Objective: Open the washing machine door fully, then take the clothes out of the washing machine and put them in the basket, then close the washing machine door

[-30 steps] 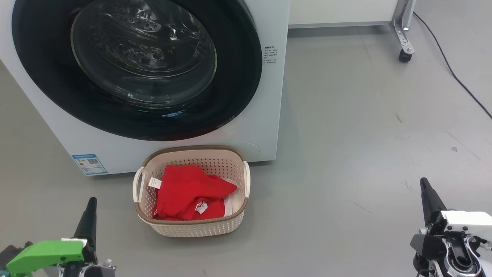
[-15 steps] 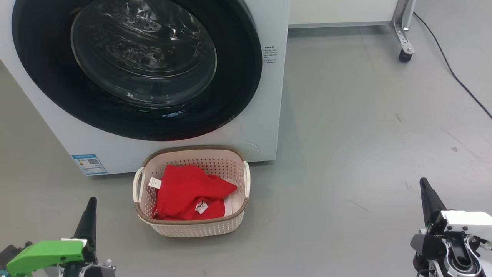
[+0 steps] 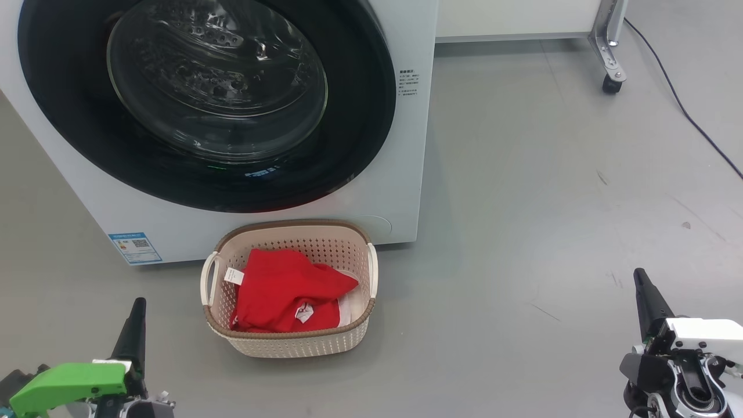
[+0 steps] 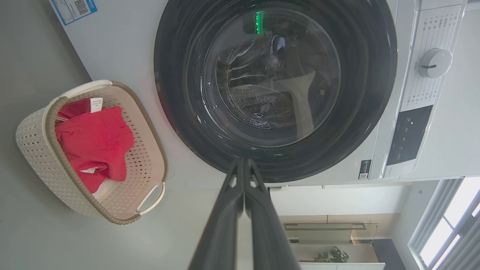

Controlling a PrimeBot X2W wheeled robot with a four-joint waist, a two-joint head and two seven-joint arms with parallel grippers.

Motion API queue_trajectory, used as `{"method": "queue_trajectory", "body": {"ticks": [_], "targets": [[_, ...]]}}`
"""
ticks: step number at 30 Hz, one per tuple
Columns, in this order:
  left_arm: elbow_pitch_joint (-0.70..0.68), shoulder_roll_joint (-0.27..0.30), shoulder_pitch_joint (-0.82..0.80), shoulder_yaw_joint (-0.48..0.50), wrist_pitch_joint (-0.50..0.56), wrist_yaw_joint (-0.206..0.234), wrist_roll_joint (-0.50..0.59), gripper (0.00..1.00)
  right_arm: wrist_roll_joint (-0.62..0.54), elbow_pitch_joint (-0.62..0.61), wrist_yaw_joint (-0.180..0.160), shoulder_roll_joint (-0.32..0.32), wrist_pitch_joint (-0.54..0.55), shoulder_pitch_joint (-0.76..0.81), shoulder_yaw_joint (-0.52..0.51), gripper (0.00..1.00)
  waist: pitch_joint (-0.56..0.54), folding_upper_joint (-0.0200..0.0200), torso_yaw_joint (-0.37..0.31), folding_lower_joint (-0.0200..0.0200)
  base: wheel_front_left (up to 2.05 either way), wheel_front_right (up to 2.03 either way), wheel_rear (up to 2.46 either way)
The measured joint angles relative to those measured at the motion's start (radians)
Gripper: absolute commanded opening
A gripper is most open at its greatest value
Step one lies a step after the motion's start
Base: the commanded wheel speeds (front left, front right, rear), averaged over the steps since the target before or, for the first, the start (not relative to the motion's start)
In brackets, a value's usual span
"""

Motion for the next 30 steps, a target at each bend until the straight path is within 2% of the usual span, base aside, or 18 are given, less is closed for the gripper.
{"method": "queue_trajectory", "body": {"ticks": [30], "targets": [[0.0,-0.001,0.0,0.002,0.004,0.0,0.0,0.0,0.0,0.0,0.0,0.002,0.0,0.0,-0.002,0.0,0.0,0.0,0.0,0.0,0.0,0.0,0.0]]}}
